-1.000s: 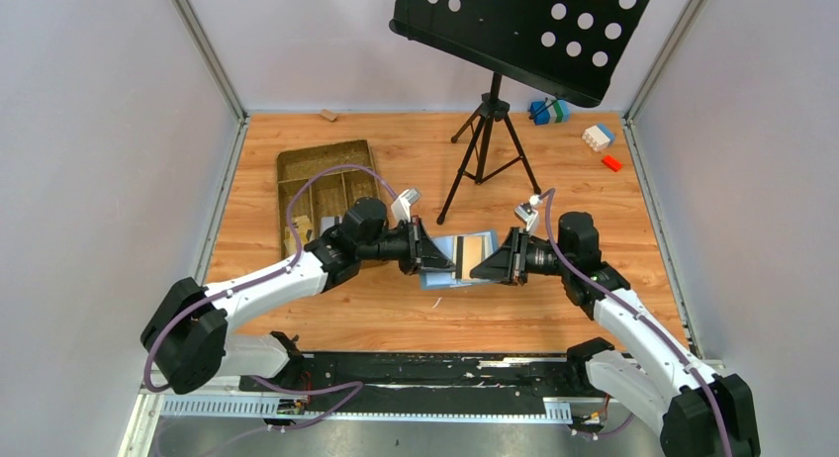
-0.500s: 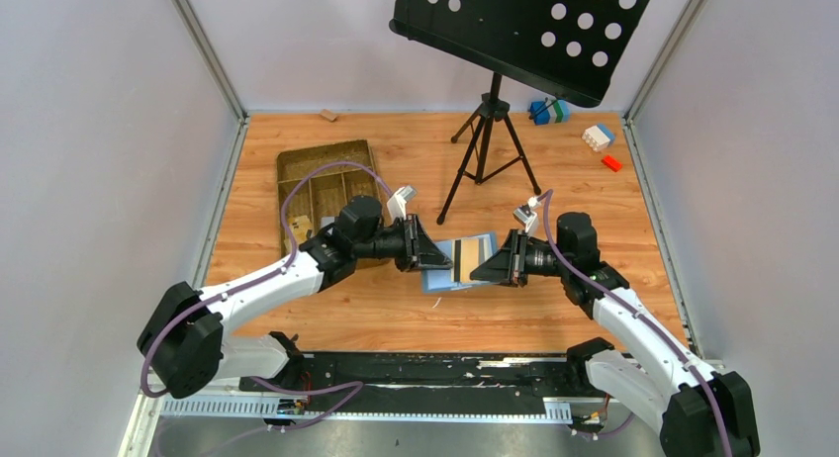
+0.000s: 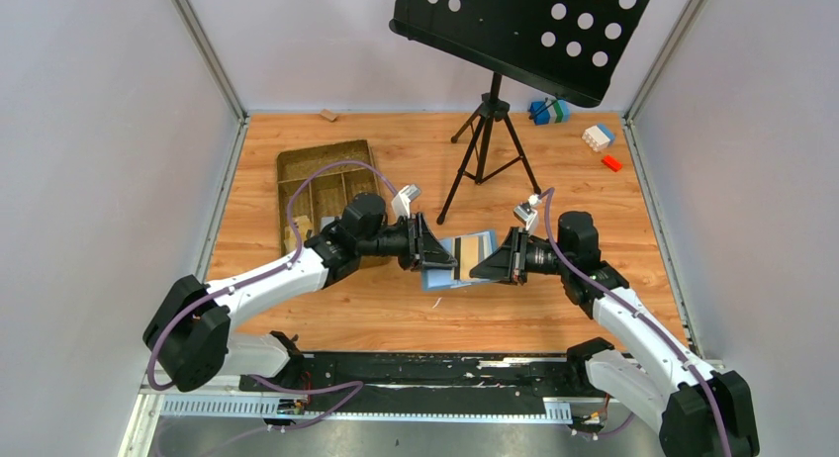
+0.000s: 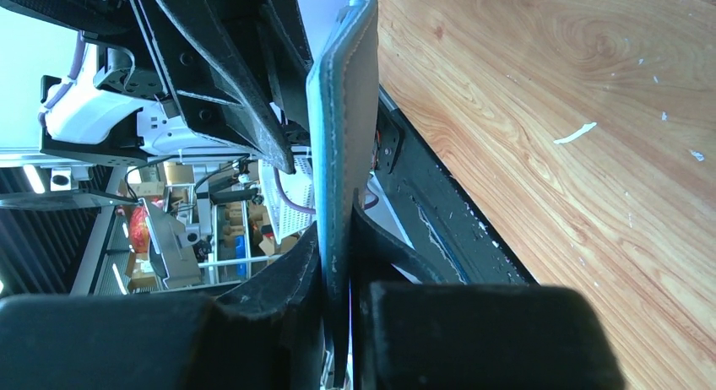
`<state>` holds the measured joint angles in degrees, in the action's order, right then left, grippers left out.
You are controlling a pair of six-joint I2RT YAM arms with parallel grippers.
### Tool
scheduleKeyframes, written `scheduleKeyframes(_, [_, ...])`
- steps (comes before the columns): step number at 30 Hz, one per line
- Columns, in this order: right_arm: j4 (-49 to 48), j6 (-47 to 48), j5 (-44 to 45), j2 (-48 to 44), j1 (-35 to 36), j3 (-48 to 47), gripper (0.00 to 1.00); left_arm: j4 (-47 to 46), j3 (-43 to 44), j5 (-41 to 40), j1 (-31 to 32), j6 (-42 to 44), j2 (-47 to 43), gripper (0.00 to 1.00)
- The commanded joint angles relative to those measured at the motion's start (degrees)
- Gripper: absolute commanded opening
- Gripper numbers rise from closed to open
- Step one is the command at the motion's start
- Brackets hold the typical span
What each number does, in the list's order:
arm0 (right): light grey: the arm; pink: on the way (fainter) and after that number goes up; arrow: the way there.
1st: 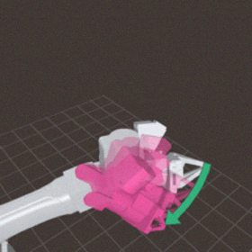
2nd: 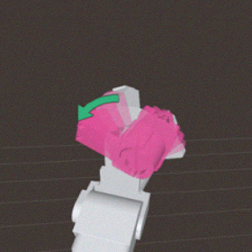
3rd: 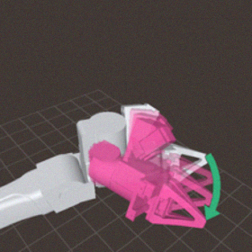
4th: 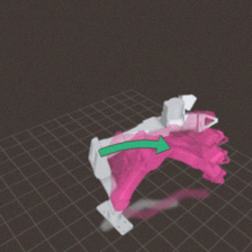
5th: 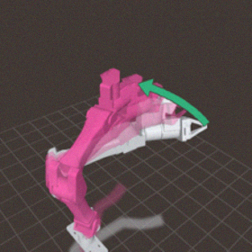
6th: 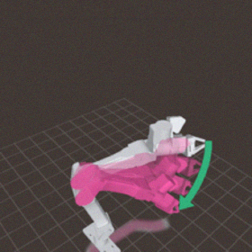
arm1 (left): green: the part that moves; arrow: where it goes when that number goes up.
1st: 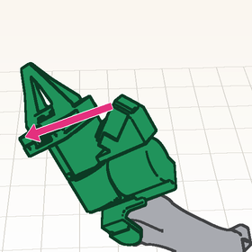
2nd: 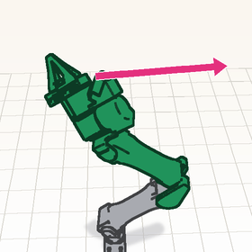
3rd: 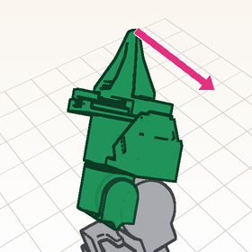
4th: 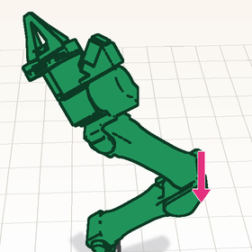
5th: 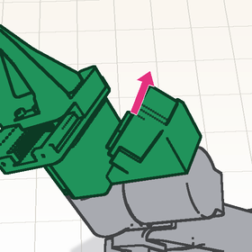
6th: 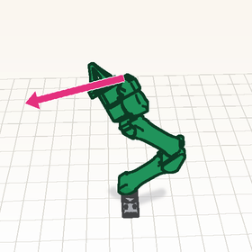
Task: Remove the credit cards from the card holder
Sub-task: Remove the credit card from the card holder.
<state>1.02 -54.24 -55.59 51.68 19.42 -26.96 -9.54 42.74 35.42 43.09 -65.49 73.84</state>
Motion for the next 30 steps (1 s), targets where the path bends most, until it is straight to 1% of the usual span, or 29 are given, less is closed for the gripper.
scheduleKeyframes(1, [-4.80,-0.43,-1.77,-0.35,-0.01,-0.64,0.00,3.19,0.76,-1.61,-0.29,2.10,-0.22,0.38])
scheduleKeyframes(4, [-4.80,-0.44,-1.78,-0.47,0.00,-0.68,0.00,1.11,0.12,-0.97,-0.29,0.93,0.10,0.40])
scheduleKeyframes(6, [-5.12,-0.75,-1.95,-0.40,0.00,-0.60,0.00,-0.21,0.21,-0.48,-0.24,0.52,0.45,0.44])
scheduleKeyframes(8, [-5.80,-1.18,-2.13,-0.29,-0.02,-0.38,0.00,-2.91,0.17,0.67,-0.22,-0.82,0.97,0.45])
scheduleKeyframes(9, [-6.31,-1.42,-2.26,-0.15,0.00,-0.20,0.00,-6.42,-0.03,1.35,-0.20,-1.96,1.40,0.44])
scheduleKeyframes(11, [-7.14,-1.92,-2.49,0.13,-0.04,0.09,0.00,-12.27,-0.59,2.61,-0.15,-4.93,2.24,0.40])
scheduleKeyframes(13, [-7.41,-2.17,-2.63,0.56,0.00,0.40,0.00,-16.49,-0.65,3.74,-0.12,-7.18,3.18,0.32])
scheduleKeyframes(16, [-7.45,-2.24,-2.47,0.87,0.00,0.54,0.00,-18.29,-0.22,4.74,0.00,-8.13,4.33,0.22])
scheduleKeyframes(17, [-7.20,-2.28,-2.33,0.95,0.00,0.47,0.00,-18.00,-0.20,5.00,-0.07,-7.88,4.52,0.15])
scheduleKeyframes(18, [-6.56,-2.02,-2.02,1.04,-0.06,0.35,0.02,-16.70,-0.17,4.90,-0.25,-7.16,4.35,0.09])
scheduleKeyframes(20, [-4.09,-0.92,-0.85,1.05,-0.25,-0.06,0.08,-13.23,-0.71,3.92,-1.02,-5.50,3.63,0.00])
scheduleKeyframes(22, [-1.70,0.07,0.42,0.61,-1.16,-0.11,0.12,-10.79,-2.12,2.93,-2.90,-4.95,2.47,0.00])
scheduleKeyframes(25, [1.28,0.66,1.65,-0.09,-2.60,0.74,0.12,-8.19,-4.52,3.30,-6.21,-4.15,0.09,0.00])
scheduleKeyframes(30, [4.14,2.25,3.96,0.05,-3.33,1.33,0.13,5.40,-3.49,3.24,-11.11,4.65,-3.84,0.00])
